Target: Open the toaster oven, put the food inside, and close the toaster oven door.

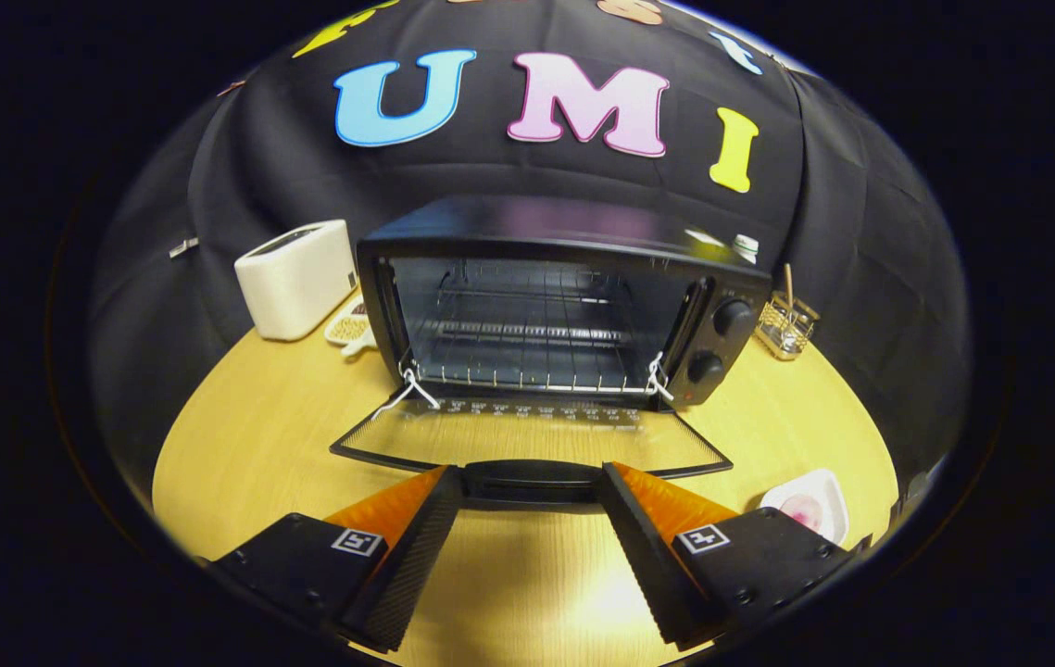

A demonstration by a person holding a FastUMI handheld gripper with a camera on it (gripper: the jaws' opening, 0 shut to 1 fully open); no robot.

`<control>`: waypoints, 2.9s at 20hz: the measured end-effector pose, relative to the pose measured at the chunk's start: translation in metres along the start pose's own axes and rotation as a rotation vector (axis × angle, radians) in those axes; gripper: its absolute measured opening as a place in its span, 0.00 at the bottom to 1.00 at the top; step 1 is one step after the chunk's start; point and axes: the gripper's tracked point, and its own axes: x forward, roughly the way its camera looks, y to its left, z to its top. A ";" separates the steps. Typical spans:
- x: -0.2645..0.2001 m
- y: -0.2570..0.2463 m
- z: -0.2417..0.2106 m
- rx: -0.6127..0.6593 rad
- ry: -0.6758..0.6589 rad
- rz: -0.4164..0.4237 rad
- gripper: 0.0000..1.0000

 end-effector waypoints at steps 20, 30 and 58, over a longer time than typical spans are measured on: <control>-0.071 -0.045 0.005 0.050 0.082 0.245 0.99; -0.101 -0.194 0.009 0.042 0.241 0.283 0.97; -0.008 -0.358 -0.139 0.194 0.775 0.341 0.08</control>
